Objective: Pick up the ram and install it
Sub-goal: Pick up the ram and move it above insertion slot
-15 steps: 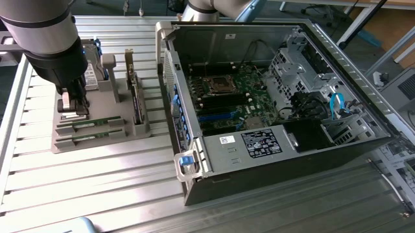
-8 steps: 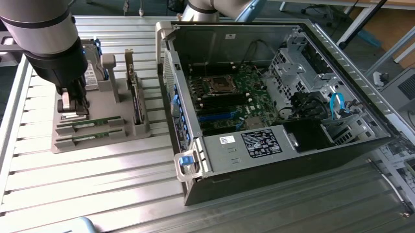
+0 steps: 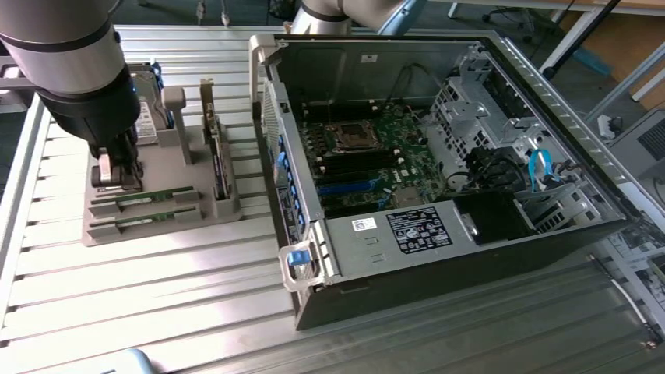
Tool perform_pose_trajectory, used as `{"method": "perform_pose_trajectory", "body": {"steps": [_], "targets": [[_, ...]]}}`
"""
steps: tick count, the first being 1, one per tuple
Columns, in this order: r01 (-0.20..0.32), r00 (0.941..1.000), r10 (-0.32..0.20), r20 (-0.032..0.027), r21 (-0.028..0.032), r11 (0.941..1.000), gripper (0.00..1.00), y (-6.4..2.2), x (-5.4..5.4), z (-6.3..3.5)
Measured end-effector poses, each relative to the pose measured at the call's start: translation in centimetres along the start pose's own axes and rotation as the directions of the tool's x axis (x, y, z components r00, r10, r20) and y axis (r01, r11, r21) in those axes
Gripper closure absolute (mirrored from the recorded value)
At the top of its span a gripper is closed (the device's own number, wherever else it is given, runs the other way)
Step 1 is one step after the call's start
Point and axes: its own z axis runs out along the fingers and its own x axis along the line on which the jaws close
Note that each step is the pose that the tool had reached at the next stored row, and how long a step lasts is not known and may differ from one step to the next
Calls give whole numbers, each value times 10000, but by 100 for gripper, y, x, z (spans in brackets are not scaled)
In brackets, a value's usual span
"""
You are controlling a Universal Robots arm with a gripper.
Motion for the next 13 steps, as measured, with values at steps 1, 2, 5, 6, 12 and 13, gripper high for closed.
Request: {"method": "perform_pose_trajectory", "body": {"steps": [1,2,5,6,12,13], "targets": [[0,10000,0,0,0,10000,76,0,17,-1],[0,10000,0,0,1,10000,76,0,34,-1],[0,10000,0,0,0,10000,76,-1,85,-2],[0,10000,0,1,1,10000,76,-2,102,-2],[0,10000,0,0,0,10000,76,-3,177,-5],[-1,10000,1,0,-1,10000,76,-2,179,-5]]}}
